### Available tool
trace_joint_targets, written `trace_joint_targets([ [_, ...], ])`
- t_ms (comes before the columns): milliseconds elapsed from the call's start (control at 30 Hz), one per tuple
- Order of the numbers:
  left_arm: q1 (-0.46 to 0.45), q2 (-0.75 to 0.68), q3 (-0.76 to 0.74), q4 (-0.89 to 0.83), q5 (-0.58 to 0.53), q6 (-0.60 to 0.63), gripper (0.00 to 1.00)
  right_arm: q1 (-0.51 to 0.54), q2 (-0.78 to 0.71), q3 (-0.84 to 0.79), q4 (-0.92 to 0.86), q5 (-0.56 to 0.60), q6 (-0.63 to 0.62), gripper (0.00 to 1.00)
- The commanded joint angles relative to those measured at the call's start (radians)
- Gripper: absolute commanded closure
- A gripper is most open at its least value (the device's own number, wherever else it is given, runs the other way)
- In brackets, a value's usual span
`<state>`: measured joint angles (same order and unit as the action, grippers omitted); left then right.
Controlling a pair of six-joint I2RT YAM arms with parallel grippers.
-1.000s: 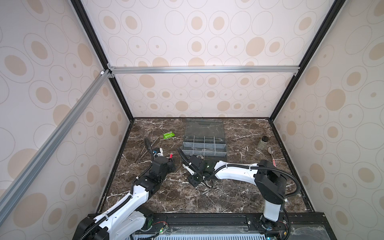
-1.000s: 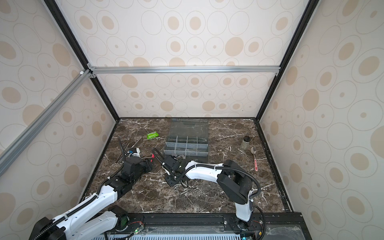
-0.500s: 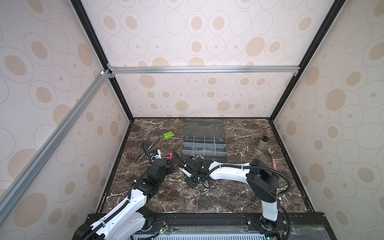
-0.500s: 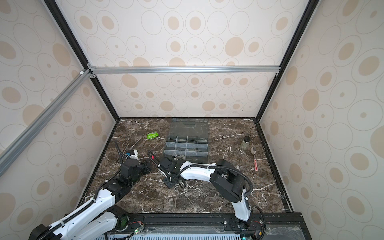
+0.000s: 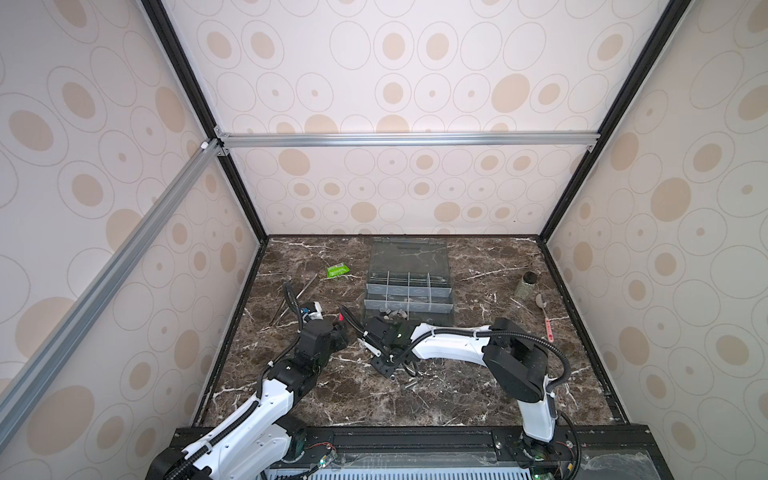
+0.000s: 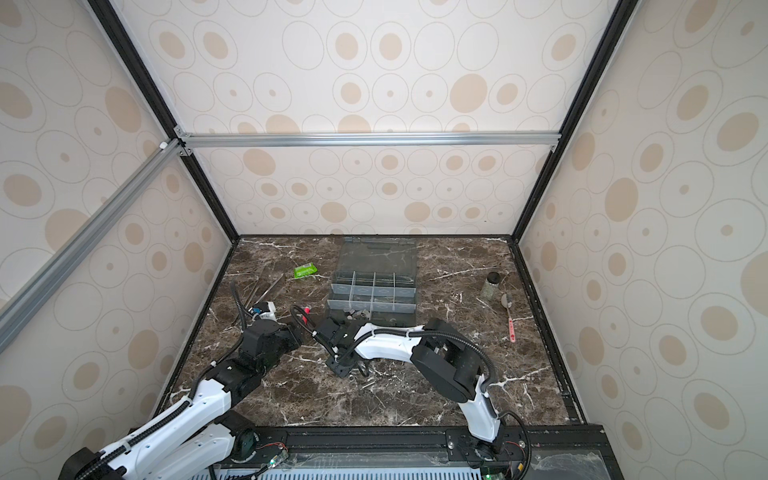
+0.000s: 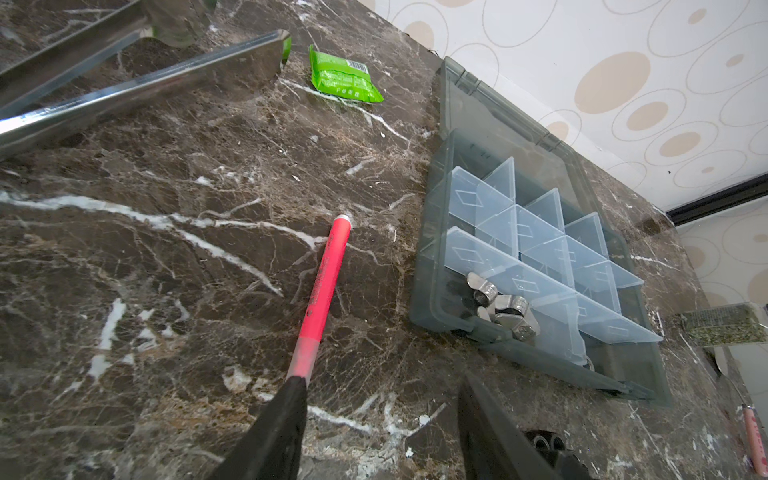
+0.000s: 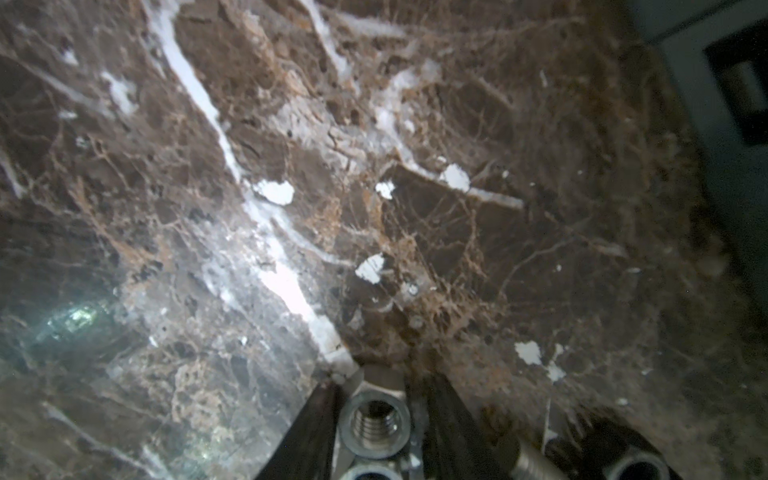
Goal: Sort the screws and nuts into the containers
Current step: 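Grasp a silver hex nut from the pile with the right gripper and lift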
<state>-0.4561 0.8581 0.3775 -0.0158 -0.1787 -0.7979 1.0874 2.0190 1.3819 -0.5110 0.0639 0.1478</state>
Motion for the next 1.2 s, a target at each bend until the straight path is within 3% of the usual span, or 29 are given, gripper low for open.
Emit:
trace_joint_targets([
  [0, 0.008, -0.004, 0.000, 0.006, 0.003, -0.024, 0.41, 0.011, 0.029, 0.027, -0.036, 0.030, -0.017, 0.64],
  [400, 0.009, 0.003, -0.002, 0.010, 0.007, -0.024, 0.41, 0.011, 0.038, 0.039, -0.038, 0.045, 0.011, 0.78],
  [800, 0.008, 0.005, -0.024, 0.021, 0.024, -0.039, 0.41, -0.005, -0.010, 0.013, 0.006, 0.043, 0.045, 0.79],
  [1167, 0.009, -0.008, -0.034, 0.021, 0.031, -0.046, 0.41, -0.113, -0.146, -0.001, 0.017, 0.096, 0.007, 0.79],
])
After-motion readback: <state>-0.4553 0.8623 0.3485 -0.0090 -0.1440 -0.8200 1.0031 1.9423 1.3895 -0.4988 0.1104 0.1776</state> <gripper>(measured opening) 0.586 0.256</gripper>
